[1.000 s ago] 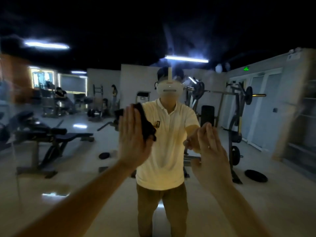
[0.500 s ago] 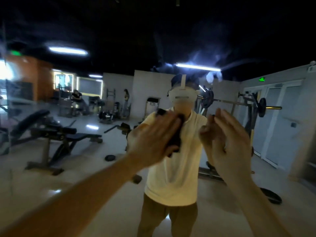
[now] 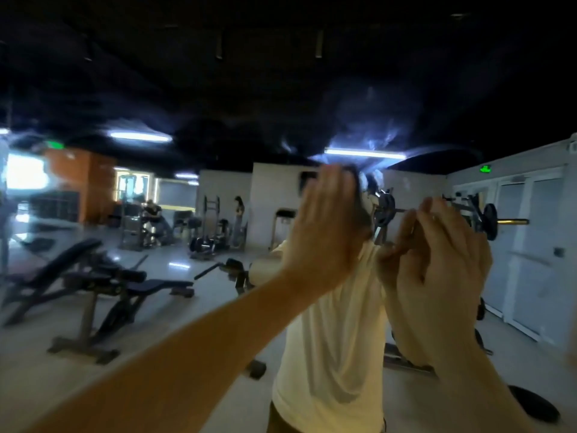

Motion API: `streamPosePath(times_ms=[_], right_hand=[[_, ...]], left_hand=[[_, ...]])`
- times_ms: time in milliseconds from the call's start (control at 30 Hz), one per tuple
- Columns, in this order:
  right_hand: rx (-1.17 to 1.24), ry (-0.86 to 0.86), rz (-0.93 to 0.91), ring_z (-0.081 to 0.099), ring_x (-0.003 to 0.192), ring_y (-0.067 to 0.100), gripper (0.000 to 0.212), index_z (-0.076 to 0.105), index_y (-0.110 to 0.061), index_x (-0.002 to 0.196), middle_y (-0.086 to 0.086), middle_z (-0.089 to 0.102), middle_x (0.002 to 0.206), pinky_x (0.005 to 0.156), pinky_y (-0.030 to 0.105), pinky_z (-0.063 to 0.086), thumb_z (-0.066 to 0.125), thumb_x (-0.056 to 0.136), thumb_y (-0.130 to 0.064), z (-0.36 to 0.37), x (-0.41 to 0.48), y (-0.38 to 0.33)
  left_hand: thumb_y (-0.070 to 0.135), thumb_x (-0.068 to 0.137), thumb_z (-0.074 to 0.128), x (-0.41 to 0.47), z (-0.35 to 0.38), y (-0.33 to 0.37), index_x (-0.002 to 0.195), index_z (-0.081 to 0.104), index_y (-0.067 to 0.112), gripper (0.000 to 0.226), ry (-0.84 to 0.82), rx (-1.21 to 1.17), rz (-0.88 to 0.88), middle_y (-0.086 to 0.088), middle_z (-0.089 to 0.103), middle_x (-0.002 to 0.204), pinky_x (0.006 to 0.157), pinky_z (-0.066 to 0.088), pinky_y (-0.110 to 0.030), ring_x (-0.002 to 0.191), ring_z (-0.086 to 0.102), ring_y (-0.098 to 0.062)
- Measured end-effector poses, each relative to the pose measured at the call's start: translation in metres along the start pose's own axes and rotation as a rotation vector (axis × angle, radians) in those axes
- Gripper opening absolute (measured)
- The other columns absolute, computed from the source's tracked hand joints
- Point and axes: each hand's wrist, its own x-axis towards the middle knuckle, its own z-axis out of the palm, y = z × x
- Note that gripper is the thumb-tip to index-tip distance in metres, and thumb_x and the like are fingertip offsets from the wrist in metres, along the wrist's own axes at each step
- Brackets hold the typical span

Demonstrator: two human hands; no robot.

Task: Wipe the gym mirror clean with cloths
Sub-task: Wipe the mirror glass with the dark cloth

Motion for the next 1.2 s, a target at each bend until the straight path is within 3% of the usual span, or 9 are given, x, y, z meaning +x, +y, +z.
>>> streamPosePath(times_ms=[167, 267, 367, 433, 600, 733, 933, 1100, 1200], right_hand=[[0.024, 0.008, -0.029, 0.038, 0.147, 0.029, 0.053, 0.056, -0.009, 0.139, 0.009, 0.043, 0.158, 0.122, 0.061, 0.02, 0.034, 0.094, -0.024, 0.005, 0.03, -0.019], [-0.126, -0.03, -0.071, 0.032, 0.151, 0.03, 0.054, 0.052, -0.006, 0.142, 0.014, 0.037, 0.161, 0.123, 0.06, 0.02, 0.031, 0.097, -0.027, 0.014, 0.041, -0.02], [-0.293, -0.037, -0.111, 0.024, 0.154, 0.033, 0.057, 0.043, -0.001, 0.149, 0.02, 0.032, 0.163, 0.122, 0.061, 0.023, 0.031, 0.101, -0.029, 0.023, 0.038, -0.016], [-0.309, -0.022, -0.118, 0.025, 0.154, 0.034, 0.059, 0.043, 0.0, 0.15, 0.021, 0.032, 0.163, 0.122, 0.061, 0.023, 0.034, 0.1, -0.03, 0.027, 0.037, -0.013], [-0.261, -0.013, -0.149, 0.03, 0.153, 0.029, 0.06, 0.049, -0.003, 0.148, 0.016, 0.04, 0.16, 0.122, 0.055, 0.025, 0.031, 0.098, -0.03, 0.024, 0.04, -0.005], [-0.093, -0.006, -0.115, 0.042, 0.146, 0.026, 0.058, 0.052, -0.006, 0.146, 0.012, 0.05, 0.154, 0.121, 0.052, 0.029, 0.031, 0.097, -0.027, 0.011, 0.048, 0.003], [0.012, -0.041, -0.048, 0.046, 0.143, 0.028, 0.059, 0.053, -0.004, 0.144, 0.012, 0.053, 0.151, 0.123, 0.048, 0.027, 0.032, 0.094, -0.028, 0.003, 0.048, -0.003], [-0.194, -0.033, -0.101, 0.037, 0.146, 0.037, 0.056, 0.045, -0.006, 0.144, 0.02, 0.039, 0.157, 0.12, 0.058, 0.028, 0.033, 0.095, -0.032, 0.014, 0.041, -0.032], [-0.286, -0.066, -0.205, 0.03, 0.15, 0.035, 0.062, 0.042, -0.008, 0.15, 0.018, 0.034, 0.16, 0.124, 0.056, 0.02, 0.033, 0.094, -0.033, 0.032, 0.033, -0.067]], left_hand=[[0.052, 0.107, 0.04, 0.001, -0.012, -0.029, 0.164, 0.006, 0.007, 0.08, -0.058, 0.123, 0.337, -0.018, 0.011, 0.171, 0.129, -0.008, -0.039, 0.159, 0.006, -0.032], [0.054, 0.099, 0.046, 0.003, -0.047, -0.112, 0.165, 0.007, 0.012, 0.087, -0.048, 0.111, 0.013, -0.015, 0.009, 0.172, 0.127, -0.001, -0.039, 0.158, 0.01, -0.032], [0.059, 0.106, 0.02, 0.005, -0.073, -0.184, 0.164, 0.006, 0.004, 0.081, 0.034, 0.167, -0.343, -0.022, 0.008, 0.171, 0.129, 0.013, -0.054, 0.158, 0.01, -0.038], [0.059, 0.106, 0.011, 0.015, -0.068, -0.183, 0.163, 0.006, -0.001, 0.082, 0.07, 0.139, -0.416, -0.026, 0.008, 0.17, 0.127, 0.015, -0.056, 0.158, 0.01, -0.04], [0.05, 0.104, 0.034, 0.046, -0.029, -0.06, 0.165, -0.004, 0.009, 0.083, 0.091, 0.003, -0.173, -0.014, -0.009, 0.173, 0.128, -0.007, -0.042, 0.159, -0.012, -0.028], [0.051, 0.108, 0.025, 0.066, 0.0, 0.032, 0.163, -0.003, 0.005, 0.077, -0.013, 0.069, 0.136, -0.019, -0.006, 0.172, 0.13, -0.005, -0.046, 0.159, -0.012, -0.029], [0.054, 0.11, 0.025, 0.065, -0.004, 0.0, 0.161, -0.004, 0.007, 0.075, -0.043, 0.149, 0.33, -0.018, 0.005, 0.172, 0.131, 0.001, -0.043, 0.16, 0.001, -0.029], [0.057, 0.106, 0.03, 0.035, -0.044, -0.11, 0.164, 0.0, 0.009, 0.082, -0.013, 0.134, -0.016, -0.012, -0.003, 0.173, 0.129, -0.005, -0.04, 0.159, -0.009, -0.023], [0.059, 0.107, 0.018, -0.002, -0.065, -0.19, 0.164, 0.002, 0.005, 0.08, 0.005, 0.157, -0.256, -0.017, 0.003, 0.172, 0.13, 0.006, -0.046, 0.16, 0.002, -0.03]])
